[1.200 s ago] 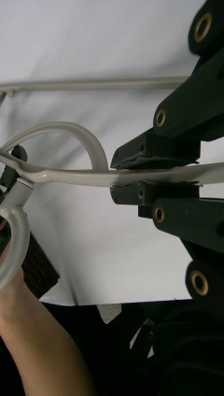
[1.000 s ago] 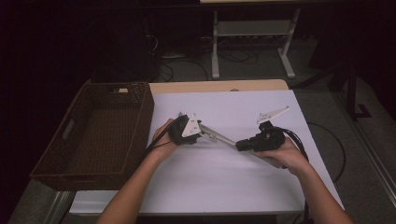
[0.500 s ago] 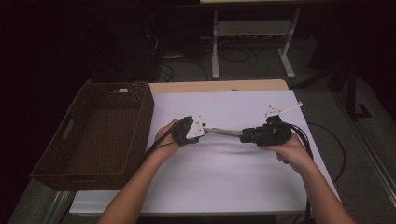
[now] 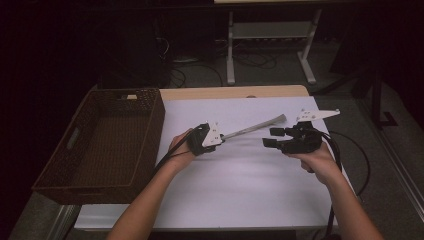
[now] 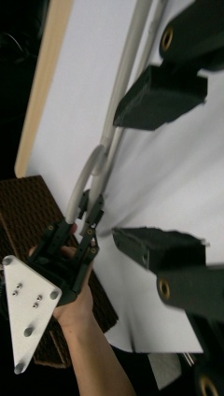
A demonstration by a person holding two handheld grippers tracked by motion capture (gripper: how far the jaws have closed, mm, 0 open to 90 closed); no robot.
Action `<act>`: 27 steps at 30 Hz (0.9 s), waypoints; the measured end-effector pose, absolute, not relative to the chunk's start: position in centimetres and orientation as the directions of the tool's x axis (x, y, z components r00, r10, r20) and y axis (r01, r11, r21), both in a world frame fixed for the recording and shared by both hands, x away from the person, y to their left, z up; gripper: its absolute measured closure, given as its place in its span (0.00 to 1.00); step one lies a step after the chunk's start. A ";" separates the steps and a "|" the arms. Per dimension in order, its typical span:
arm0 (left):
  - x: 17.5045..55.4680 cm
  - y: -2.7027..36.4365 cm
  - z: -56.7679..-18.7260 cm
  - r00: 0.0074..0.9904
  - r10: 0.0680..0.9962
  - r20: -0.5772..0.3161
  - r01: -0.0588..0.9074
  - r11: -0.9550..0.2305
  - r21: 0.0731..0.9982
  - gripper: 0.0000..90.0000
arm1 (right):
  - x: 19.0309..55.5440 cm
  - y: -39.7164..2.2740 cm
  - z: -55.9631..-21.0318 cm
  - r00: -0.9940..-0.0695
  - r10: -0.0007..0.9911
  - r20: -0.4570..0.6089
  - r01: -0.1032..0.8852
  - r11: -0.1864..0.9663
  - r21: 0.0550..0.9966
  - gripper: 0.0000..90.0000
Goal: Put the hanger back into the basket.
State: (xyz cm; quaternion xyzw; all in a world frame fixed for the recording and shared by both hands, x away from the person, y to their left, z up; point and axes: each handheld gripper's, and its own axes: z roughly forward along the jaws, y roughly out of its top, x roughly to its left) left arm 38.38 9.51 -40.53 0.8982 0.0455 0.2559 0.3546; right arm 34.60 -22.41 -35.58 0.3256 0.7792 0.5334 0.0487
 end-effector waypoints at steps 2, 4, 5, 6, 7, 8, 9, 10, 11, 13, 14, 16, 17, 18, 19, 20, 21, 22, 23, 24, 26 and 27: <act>38.3 9.5 -40.5 0.866 0.273 0.418 -0.087 -0.742 0.665 0.89 | 34.5 -22.5 -35.5 -0.785 0.564 0.256 0.440 0.216 0.872 0.36; 38.3 9.5 -40.4 0.866 0.283 0.413 -0.079 -0.738 0.670 0.89 | 34.5 -22.4 -35.5 -0.784 0.568 0.253 0.437 0.213 0.874 0.34; 38.3 9.5 -40.4 0.866 0.283 0.413 -0.079 -0.738 0.670 0.89 | 34.5 -22.4 -35.5 -0.783 0.568 0.251 0.436 0.215 0.874 0.33; 38.4 9.5 -40.4 0.866 0.286 0.409 -0.075 -0.736 0.673 0.89 | 34.5 -22.4 -35.5 -0.784 0.568 0.248 0.436 0.220 0.873 0.33; 38.4 9.5 -40.4 0.866 0.288 0.409 -0.073 -0.737 0.672 0.89 | 34.5 -22.3 -35.5 -0.785 0.571 0.241 0.430 0.221 0.875 0.32; 38.4 9.5 -40.2 0.866 0.290 0.406 -0.066 -0.739 0.670 0.89 | 34.5 -22.3 -35.5 -0.785 0.572 0.240 0.428 0.221 0.876 0.31; 38.4 9.5 -40.2 0.867 0.301 0.396 -0.058 -0.730 0.681 0.89 | 34.4 -22.3 -35.5 -0.784 0.572 0.239 0.427 0.219 0.877 0.31; 38.5 9.6 -40.1 0.869 0.306 0.390 -0.052 -0.726 0.685 0.89 | 34.4 -22.4 -35.5 -0.784 0.574 0.236 0.424 0.217 0.879 0.29; 38.4 9.6 -40.0 0.868 0.313 0.385 -0.045 -0.724 0.689 0.89 | 34.4 -22.4 -35.5 -0.780 0.581 0.235 0.424 0.214 0.880 0.28; 38.5 9.6 -39.8 0.869 0.322 0.376 -0.034 -0.719 0.694 0.89 | 34.5 -22.5 -35.6 -0.778 0.584 0.230 0.423 0.216 0.880 0.25; 38.5 9.7 -39.7 0.870 0.330 0.366 -0.025 -0.712 0.701 0.89 | 34.5 -22.6 -35.6 -0.777 0.589 0.224 0.418 0.216 0.882 0.24; 38.5 9.7 -39.4 0.870 0.346 0.350 -0.006 -0.704 0.711 0.89 | 34.4 -22.7 -35.6 -0.770 0.599 0.220 0.417 0.212 0.884 0.21; 38.5 9.7 -39.3 0.871 0.355 0.339 0.004 -0.697 0.717 0.89 | 34.4 -22.7 -35.6 -0.767 0.605 0.214 0.413 0.210 0.886 0.20; 38.5 9.8 -39.1 0.871 0.365 0.330 0.017 -0.692 0.721 0.89 | 34.3 -22.7 -35.6 -0.767 0.607 0.208 0.410 0.214 0.887 0.19; 38.5 9.8 -39.0 0.871 0.375 0.317 0.029 -0.683 0.730 0.89 | 34.3 -22.7 -35.5 -0.767 0.607 0.207 0.409 0.214 0.887 0.19; 38.5 9.9 -38.8 0.871 0.384 0.306 0.042 -0.679 0.733 0.89 | 34.2 -22.7 -35.5 -0.765 0.612 0.202 0.406 0.213 0.889 0.18; 38.5 9.9 -38.6 0.871 0.396 0.291 0.057 -0.670 0.740 0.89 | 34.2 -22.7 -35.5 -0.763 0.616 0.195 0.400 0.214 0.891 0.18; 38.6 10.0 -38.4 0.870 0.406 0.282 0.069 -0.665 0.744 0.89 | 34.1 -22.7 -35.4 -0.761 0.621 0.186 0.394 0.215 0.893 0.18; 38.5 10.1 -38.3 0.868 0.418 0.268 0.085 -0.656 0.750 0.89 | 34.0 -22.8 -35.4 -0.759 0.625 0.183 0.392 0.215 0.894 0.18; 38.5 10.1 -38.1 0.867 0.430 0.251 0.101 -0.646 0.757 0.89 | 34.0 -22.8 -35.4 -0.759 0.627 0.175 0.386 0.217 0.896 0.18; 38.6 10.4 -37.6 0.865 0.449 0.223 0.128 -0.629 0.767 0.89 | 33.9 -22.9 -35.3 -0.756 0.634 0.163 0.378 0.219 0.900 0.18; 38.6 10.5 -37.3 0.862 0.463 0.204 0.147 -0.615 0.775 0.90 | 33.8 -23.0 -35.2 -0.752 0.638 0.164 0.379 0.215 0.900 0.18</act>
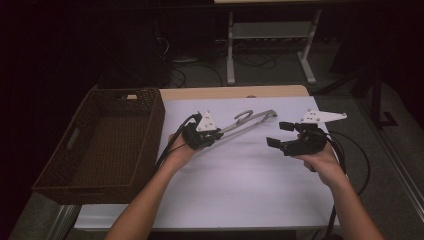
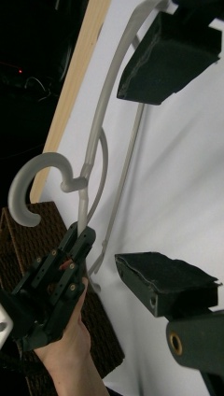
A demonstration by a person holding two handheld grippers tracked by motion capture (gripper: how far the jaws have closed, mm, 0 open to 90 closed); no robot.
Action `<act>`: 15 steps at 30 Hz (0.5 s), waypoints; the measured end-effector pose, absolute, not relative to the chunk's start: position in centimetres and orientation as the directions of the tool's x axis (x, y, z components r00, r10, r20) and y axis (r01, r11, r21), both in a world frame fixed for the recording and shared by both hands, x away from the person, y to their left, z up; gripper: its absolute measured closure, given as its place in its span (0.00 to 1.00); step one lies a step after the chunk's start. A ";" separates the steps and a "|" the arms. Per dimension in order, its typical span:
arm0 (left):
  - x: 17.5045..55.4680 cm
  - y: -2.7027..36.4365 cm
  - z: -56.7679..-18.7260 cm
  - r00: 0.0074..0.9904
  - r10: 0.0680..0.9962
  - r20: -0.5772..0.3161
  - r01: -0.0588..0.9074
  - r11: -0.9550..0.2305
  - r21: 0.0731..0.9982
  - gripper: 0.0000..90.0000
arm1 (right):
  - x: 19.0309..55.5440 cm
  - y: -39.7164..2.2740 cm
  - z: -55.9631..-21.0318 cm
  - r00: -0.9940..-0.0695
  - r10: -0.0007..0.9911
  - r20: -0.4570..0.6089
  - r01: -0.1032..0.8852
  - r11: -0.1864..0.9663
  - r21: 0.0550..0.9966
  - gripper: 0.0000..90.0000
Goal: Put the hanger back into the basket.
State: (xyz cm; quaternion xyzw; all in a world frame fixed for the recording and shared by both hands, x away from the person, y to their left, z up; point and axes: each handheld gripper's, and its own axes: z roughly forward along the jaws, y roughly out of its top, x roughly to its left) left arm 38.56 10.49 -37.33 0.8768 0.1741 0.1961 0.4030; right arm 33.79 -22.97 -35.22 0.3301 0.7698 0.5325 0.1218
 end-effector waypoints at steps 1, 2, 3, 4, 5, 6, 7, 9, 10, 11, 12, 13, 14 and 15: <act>38.6 10.6 -37.1 0.860 0.475 0.186 0.165 -0.603 0.780 0.90 | 33.7 -23.0 -35.2 -0.751 0.641 0.160 0.375 0.213 0.902 0.18; 38.6 10.8 -36.7 0.859 0.482 0.176 0.174 -0.597 0.783 0.90 | 33.7 -23.1 -35.1 -0.749 0.644 0.155 0.370 0.212 0.904 0.18; 38.6 10.9 -36.4 0.856 0.492 0.159 0.187 -0.581 0.792 0.90 | 33.7 -23.2 -35.1 -0.748 0.646 0.151 0.366 0.212 0.906 0.18; 38.5 11.0 -36.1 0.855 0.497 0.148 0.197 -0.574 0.795 0.90 | 33.6 -23.2 -35.0 -0.746 0.650 0.146 0.361 0.210 0.909 0.18; 38.5 11.2 -35.7 0.853 0.504 0.137 0.206 -0.566 0.799 0.90 | 33.6 -23.3 -35.0 -0.744 0.653 0.141 0.357 0.210 0.910 0.18; 38.5 11.3 -35.3 0.848 0.517 0.117 0.221 -0.545 0.809 0.90 | 33.5 -23.3 -34.9 -0.742 0.657 0.136 0.351 0.207 0.913 0.18; 38.4 11.4 -34.9 0.846 0.522 0.109 0.229 -0.539 0.810 0.90 | 33.4 -23.3 -34.8 -0.739 0.660 0.135 0.349 0.204 0.915 0.17; 38.3 11.8 -34.1 0.841 0.533 0.092 0.244 -0.526 0.815 0.90 | 33.3 -23.4 -34.7 -0.735 0.666 0.126 0.341 0.202 0.918 0.16; 38.2 12.1 -33.5 0.837 0.541 0.086 0.253 -0.520 0.816 0.90 | 33.3 -23.5 -34.6 -0.734 0.668 0.121 0.334 0.200 0.921 0.16; 38.1 12.2 -33.2 0.833 0.549 0.076 0.260 -0.508 0.821 0.90 | 33.2 -23.5 -34.5 -0.731 0.672 0.118 0.330 0.197 0.923 0.15; 38.0 12.4 -32.7 0.830 0.553 0.074 0.262 -0.505 0.823 0.90 | 33.2 -23.6 -34.5 -0.730 0.674 0.115 0.327 0.197 0.924 0.15; 37.9 12.7 -32.3 0.823 0.565 0.059 0.274 -0.487 0.829 0.90 | 33.1 -23.6 -34.5 -0.729 0.676 0.107 0.319 0.197 0.927 0.14; 37.8 13.0 -31.9 0.821 0.569 0.048 0.283 -0.478 0.831 0.90 | 33.1 -23.6 -34.4 -0.727 0.678 0.108 0.319 0.194 0.928 0.13; 37.7 13.2 -31.5 0.818 0.574 0.034 0.292 -0.466 0.835 0.90 | 33.1 -23.7 -34.4 -0.723 0.683 0.103 0.314 0.192 0.930 0.12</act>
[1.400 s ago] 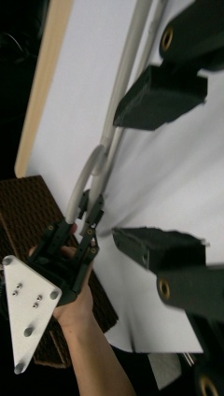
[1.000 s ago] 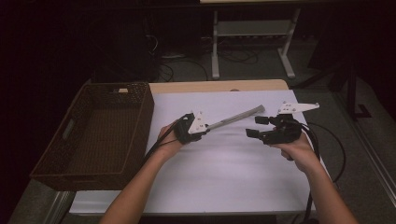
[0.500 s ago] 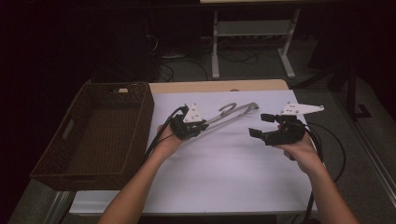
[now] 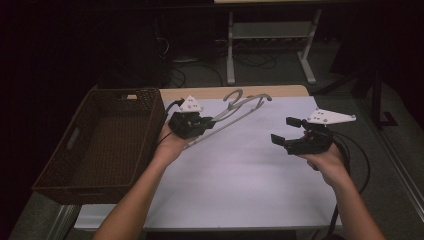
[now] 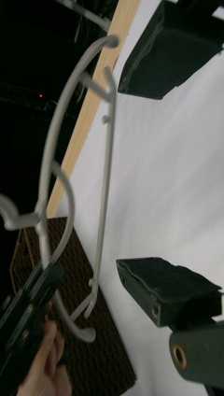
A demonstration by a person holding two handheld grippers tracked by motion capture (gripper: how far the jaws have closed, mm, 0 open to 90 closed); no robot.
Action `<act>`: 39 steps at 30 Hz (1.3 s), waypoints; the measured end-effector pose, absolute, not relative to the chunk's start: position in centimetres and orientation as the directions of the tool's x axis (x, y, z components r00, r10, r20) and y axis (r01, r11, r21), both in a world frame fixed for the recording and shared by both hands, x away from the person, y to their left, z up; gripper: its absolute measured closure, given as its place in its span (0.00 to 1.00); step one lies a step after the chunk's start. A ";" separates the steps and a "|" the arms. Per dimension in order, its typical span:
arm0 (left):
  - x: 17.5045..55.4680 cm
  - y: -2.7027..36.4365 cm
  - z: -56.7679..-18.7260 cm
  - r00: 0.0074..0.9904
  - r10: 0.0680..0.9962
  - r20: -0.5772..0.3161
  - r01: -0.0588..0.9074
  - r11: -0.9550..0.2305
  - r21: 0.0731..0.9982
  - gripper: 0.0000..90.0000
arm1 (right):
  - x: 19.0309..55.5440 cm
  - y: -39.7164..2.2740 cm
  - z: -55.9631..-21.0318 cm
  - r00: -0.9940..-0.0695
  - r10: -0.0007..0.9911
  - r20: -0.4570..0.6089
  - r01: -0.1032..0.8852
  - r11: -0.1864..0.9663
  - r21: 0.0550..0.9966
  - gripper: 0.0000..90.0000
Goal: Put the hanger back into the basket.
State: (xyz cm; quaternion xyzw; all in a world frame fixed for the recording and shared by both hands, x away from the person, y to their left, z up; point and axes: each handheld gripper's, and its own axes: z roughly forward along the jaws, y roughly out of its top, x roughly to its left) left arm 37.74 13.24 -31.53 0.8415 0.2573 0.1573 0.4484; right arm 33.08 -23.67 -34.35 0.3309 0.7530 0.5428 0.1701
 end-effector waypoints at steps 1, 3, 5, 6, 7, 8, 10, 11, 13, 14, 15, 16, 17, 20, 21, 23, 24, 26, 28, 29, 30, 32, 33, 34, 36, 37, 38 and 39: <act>37.7 13.5 -31.2 0.817 0.576 0.028 0.293 -0.457 0.840 0.90 | 33.0 -23.7 -34.3 -0.722 0.684 0.104 0.315 0.191 0.930 0.11; 37.4 14.1 -30.4 0.814 0.580 0.023 0.297 -0.450 0.842 0.90 | 32.9 -23.6 -34.3 -0.720 0.687 0.097 0.308 0.191 0.932 0.09; 37.2 14.6 -29.7 0.808 0.589 0.026 0.299 -0.447 0.843 0.90 | 32.8 -23.6 -34.2 -0.719 0.689 0.091 0.302 0.191 0.934 0.08; 37.1 14.8 -29.4 0.803 0.595 0.020 0.303 -0.438 0.847 0.90 | 32.8 -23.6 -34.1 -0.718 0.691 0.090 0.300 0.189 0.935 0.07; 36.9 15.1 -29.1 0.801 0.598 0.020 0.303 -0.435 0.848 0.90 | 32.7 -23.5 -34.1 -0.716 0.692 0.090 0.300 0.189 0.935 0.06; 36.8 15.5 -28.8 0.801 0.599 0.019 0.304 -0.433 0.848 0.90 | 32.7 -23.5 -34.1 -0.717 0.692 0.088 0.300 0.191 0.935 0.06; 36.6 16.2 -28.2 0.796 0.605 0.003 0.313 -0.416 0.854 0.90 | 32.7 -23.4 -34.0 -0.718 0.691 0.084 0.293 0.191 0.937 0.06; 36.5 16.5 -27.9 0.796 0.605 0.002 0.311 -0.412 0.856 0.90 | 32.6 -23.4 -34.0 -0.718 0.691 0.086 0.295 0.190 0.937 0.06; 36.2 17.3 -27.3 0.793 0.610 -0.004 0.312 -0.400 0.862 0.90 | 32.6 -23.4 -33.9 -0.719 0.690 0.081 0.290 0.191 0.938 0.06; 36.0 17.7 -27.1 0.789 0.614 -0.004 0.311 -0.393 0.865 0.90 | 32.6 -23.4 -33.9 -0.718 0.691 0.082 0.290 0.191 0.938 0.06; 35.9 18.1 -26.8 0.788 0.616 -0.008 0.311 -0.386 0.868 0.90 | 32.6 -23.4 -33.9 -0.720 0.690 0.079 0.286 0.191 0.939 0.06; 35.8 18.5 -26.6 0.789 0.615 -0.005 0.309 -0.390 0.867 0.90 | 32.5 -23.4 -33.8 -0.719 0.691 0.082 0.289 0.189 0.939 0.06; 35.7 18.9 -26.3 0.786 0.618 -0.005 0.310 -0.387 0.868 0.90 | 32.5 -23.4 -33.8 -0.718 0.691 0.084 0.290 0.187 0.938 0.06; 35.3 20.3 -25.7 0.776 0.630 -0.005 0.311 -0.376 0.873 0.90 | 32.5 -23.5 -33.8 -0.718 0.691 0.082 0.286 0.186 0.940 0.06; 35.2 20.8 -25.5 0.773 0.634 -0.006 0.312 -0.372 0.874 0.90 | 32.5 -23.6 -33.8 -0.718 0.691 0.080 0.285 0.187 0.940 0.06; 35.1 21.8 -25.2 0.767 0.641 -0.009 0.315 -0.365 0.876 0.90 | 32.6 -23.6 -33.8 -0.718 0.691 0.081 0.285 0.187 0.940 0.06; 35.0 22.3 -25.1 0.764 0.645 -0.015 0.316 -0.353 0.881 0.90 | 32.6 -23.6 -33.8 -0.718 0.691 0.079 0.283 0.187 0.941 0.06; 34.7 23.3 -24.8 0.760 0.650 -0.016 0.313 -0.344 0.885 0.90 | 32.6 -23.6 -33.8 -0.719 0.691 0.078 0.283 0.188 0.941 0.06; 34.5 24.2 -24.5 0.756 0.654 -0.015 0.313 -0.342 0.886 0.90 | 32.6 -23.5 -33.8 -0.718 0.692 0.078 0.284 0.188 0.940 0.06; 34.4 24.6 -24.4 0.753 0.658 -0.018 0.316 -0.337 0.887 0.90 | 32.6 -23.5 -33.8 -0.718 0.692 0.078 0.285 0.190 0.940 0.06; 34.2 25.1 -24.3 0.751 0.660 -0.020 0.318 -0.335 0.887 0.90 | 32.6 -23.5 -33.8 -0.718 0.692 0.076 0.284 0.191 0.940 0.06; 34.0 26.1 -24.0 0.744 0.668 -0.018 0.317 -0.329 0.890 0.90 | 32.6 -23.3 -33.8 -0.720 0.690 0.075 0.284 0.194 0.939 0.06; 33.9 26.5 -23.9 0.741 0.671 -0.017 0.317 -0.328 0.890 0.90 | 32.7 -23.3 -33.8 -0.721 0.689 0.072 0.281 0.196 0.939 0.06; 33.7 27.0 -23.7 0.737 0.676 -0.013 0.318 -0.329 0.889 0.90 | 32.7 -23.3 -33.9 -0.721 0.689 0.070 0.279 0.196 0.940 0.06; 33.5 28.0 -23.5 0.726 0.688 -0.008 0.319 -0.327 0.890 0.90 | 32.7 -23.2 -33.9 -0.720 0.690 0.076 0.287 0.197 0.938 0.06; 33.3 28.6 -23.4 0.718 0.696 -0.005 0.322 -0.325 0.889 0.90 | 32.7 -23.2 -33.9 -0.720 0.690 0.073 0.286 0.199 0.937 0.06; 33.2 29.2 -23.2 0.713 0.701 -0.002 0.323 -0.326 0.889 0.90 | 32.8 -23.2 -33.9 -0.720 0.690 0.074 0.288 0.200 0.937 0.06; 33.1 29.7 -23.1 0.705 0.709 -0.002 0.327 -0.323 0.888 0.90 | 32.8 -23.2 -33.9 -0.720 0.690 0.074 0.288 0.200 0.936 0.06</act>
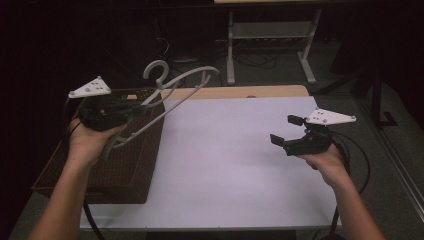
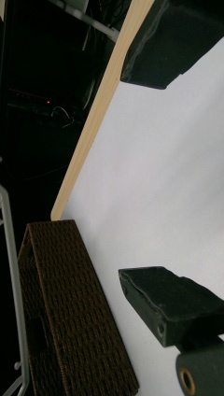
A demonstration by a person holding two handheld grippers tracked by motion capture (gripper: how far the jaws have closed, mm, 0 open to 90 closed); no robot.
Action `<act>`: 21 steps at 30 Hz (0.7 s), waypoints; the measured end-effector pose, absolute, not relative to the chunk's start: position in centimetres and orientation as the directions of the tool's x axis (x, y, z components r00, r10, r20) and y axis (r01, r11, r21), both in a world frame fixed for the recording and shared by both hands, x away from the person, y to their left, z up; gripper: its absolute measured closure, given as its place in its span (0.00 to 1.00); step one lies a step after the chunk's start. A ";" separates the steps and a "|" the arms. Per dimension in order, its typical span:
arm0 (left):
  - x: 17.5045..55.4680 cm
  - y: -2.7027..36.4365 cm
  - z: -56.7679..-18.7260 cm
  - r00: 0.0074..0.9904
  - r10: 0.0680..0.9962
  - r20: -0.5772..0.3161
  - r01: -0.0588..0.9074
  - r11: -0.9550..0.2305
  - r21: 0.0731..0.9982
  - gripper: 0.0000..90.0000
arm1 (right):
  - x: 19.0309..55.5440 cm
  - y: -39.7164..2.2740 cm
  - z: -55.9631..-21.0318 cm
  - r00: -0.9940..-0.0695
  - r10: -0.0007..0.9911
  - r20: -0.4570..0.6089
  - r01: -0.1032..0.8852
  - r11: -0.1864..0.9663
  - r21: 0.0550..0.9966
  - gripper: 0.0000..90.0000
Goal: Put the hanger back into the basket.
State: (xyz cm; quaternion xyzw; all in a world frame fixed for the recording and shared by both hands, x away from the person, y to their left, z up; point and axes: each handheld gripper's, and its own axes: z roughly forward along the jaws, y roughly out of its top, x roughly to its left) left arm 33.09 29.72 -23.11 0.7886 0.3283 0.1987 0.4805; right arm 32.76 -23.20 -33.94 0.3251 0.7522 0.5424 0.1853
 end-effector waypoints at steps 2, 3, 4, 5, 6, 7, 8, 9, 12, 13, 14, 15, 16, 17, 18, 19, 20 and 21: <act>32.8 30.8 -22.8 0.691 0.723 0.006 0.329 -0.322 0.888 0.90 | 32.8 -23.2 -33.9 -0.719 0.691 0.073 0.287 0.200 0.937 0.06; 32.6 31.6 -22.6 0.683 0.731 0.012 0.329 -0.322 0.888 0.90 | 32.8 -23.2 -33.9 -0.719 0.691 0.072 0.287 0.201 0.937 0.06; 32.5 32.0 -22.5 0.676 0.737 0.012 0.330 -0.317 0.889 0.90 | 32.8 -23.2 -33.9 -0.719 0.691 0.072 0.286 0.200 0.937 0.06; 32.3 32.5 -22.4 0.669 0.743 0.015 0.330 -0.315 0.890 0.90 | 32.8 -23.2 -33.9 -0.719 0.691 0.071 0.286 0.201 0.937 0.06; 32.2 33.1 -22.3 0.663 0.748 0.026 0.331 -0.324 0.886 0.90 | 32.8 -23.2 -33.9 -0.718 0.692 0.072 0.287 0.201 0.937 0.06; 32.0 33.7 -22.2 0.653 0.757 0.023 0.334 -0.315 0.888 0.90 | 32.8 -23.2 -34.0 -0.717 0.693 0.074 0.288 0.197 0.937 0.06; 31.8 34.3 -22.2 0.642 0.766 0.026 0.336 -0.312 0.889 0.90 | 32.8 -23.3 -33.9 -0.716 0.694 0.076 0.289 0.195 0.937 0.06; 31.8 34.8 -22.1 0.639 0.769 0.032 0.334 -0.315 0.888 0.90 | 32.8 -23.3 -33.9 -0.716 0.694 0.077 0.289 0.195 0.937 0.06; 31.4 36.3 -22.1 0.617 0.786 0.036 0.344 -0.310 0.886 0.90 | 32.8 -23.3 -33.9 -0.716 0.695 0.074 0.287 0.196 0.938 0.06; 31.2 36.7 -22.1 0.611 0.791 0.038 0.348 -0.312 0.884 0.90 | 32.8 -23.3 -33.9 -0.716 0.694 0.074 0.287 0.195 0.938 0.06; 31.1 37.3 -22.2 0.602 0.798 0.036 0.356 -0.308 0.882 0.90 | 32.9 -23.4 -33.9 -0.717 0.693 0.073 0.284 0.195 0.939 0.06; 31.0 37.7 -22.2 0.599 0.799 0.044 0.356 -0.316 0.880 0.90 | 32.8 -23.4 -33.9 -0.715 0.695 0.076 0.288 0.194 0.938 0.06; 30.8 38.2 -22.2 0.592 0.805 0.041 0.362 -0.311 0.878 0.90 | 32.8 -23.4 -33.9 -0.715 0.695 0.078 0.290 0.193 0.937 0.06; 30.6 38.6 -22.3 0.584 0.811 0.040 0.364 -0.305 0.880 0.90 | 32.8 -23.4 -33.9 -0.714 0.696 0.079 0.291 0.192 0.937 0.06; 30.4 39.1 -22.3 0.578 0.815 0.041 0.369 -0.306 0.877 0.90 | 32.8 -23.4 -33.9 -0.713 0.697 0.079 0.291 0.192 0.937 0.06; 30.2 39.6 -22.3 0.570 0.821 0.042 0.373 -0.304 0.877 0.90 | 32.9 -23.4 -33.9 -0.713 0.697 0.079 0.292 0.192 0.937 0.06; 30.0 40.0 -22.4 0.563 0.825 0.043 0.377 -0.303 0.876 0.90 | 32.9 -23.4 -33.9 -0.713 0.696 0.078 0.290 0.193 0.937 0.06; 29.9 40.3 -22.4 0.558 0.828 0.042 0.380 -0.300 0.875 0.90 | 32.9 -23.3 -34.0 -0.713 0.697 0.078 0.291 0.194 0.937 0.06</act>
